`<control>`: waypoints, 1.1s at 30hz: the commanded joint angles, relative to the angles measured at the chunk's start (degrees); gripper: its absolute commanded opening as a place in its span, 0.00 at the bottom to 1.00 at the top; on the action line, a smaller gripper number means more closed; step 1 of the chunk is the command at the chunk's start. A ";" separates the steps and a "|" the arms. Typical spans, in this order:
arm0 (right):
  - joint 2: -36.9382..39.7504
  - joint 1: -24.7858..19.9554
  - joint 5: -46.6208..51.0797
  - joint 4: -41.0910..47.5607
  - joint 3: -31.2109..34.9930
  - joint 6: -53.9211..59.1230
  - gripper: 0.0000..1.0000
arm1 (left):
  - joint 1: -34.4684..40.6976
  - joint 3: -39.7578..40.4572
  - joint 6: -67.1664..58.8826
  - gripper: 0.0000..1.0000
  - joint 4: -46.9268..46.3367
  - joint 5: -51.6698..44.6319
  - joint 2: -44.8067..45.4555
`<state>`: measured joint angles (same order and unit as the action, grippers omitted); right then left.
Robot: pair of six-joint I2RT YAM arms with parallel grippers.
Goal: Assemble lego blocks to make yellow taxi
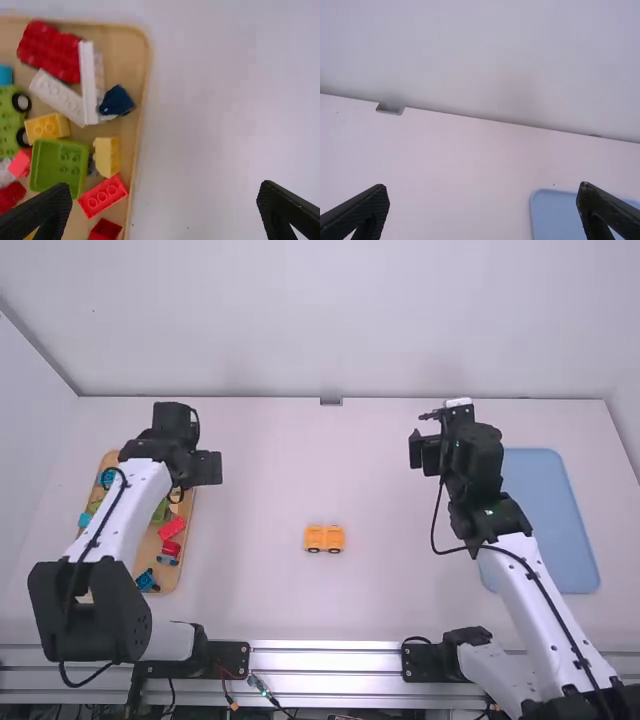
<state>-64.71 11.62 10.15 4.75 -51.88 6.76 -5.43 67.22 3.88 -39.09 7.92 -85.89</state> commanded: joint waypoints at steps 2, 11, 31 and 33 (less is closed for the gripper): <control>-0.98 0.00 -0.11 -0.74 0.26 -0.61 0.99 | -4.59 0.22 3.19 0.94 -0.39 -4.02 -3.65; -1.62 -0.02 -4.98 -1.86 0.26 -0.55 0.99 | -11.37 0.24 2.54 0.54 0.48 -4.04 -13.16; -1.62 3.34 -5.66 -2.89 0.24 1.18 0.99 | -12.61 0.22 -1.75 0.42 0.76 -2.51 -16.46; -1.62 3.50 -5.66 -2.89 0.24 1.18 0.99 | -12.63 0.22 -1.81 0.40 0.74 -2.47 -16.46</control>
<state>-65.73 14.94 4.23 2.26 -51.88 7.77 -17.80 67.24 2.96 -37.95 4.75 -101.95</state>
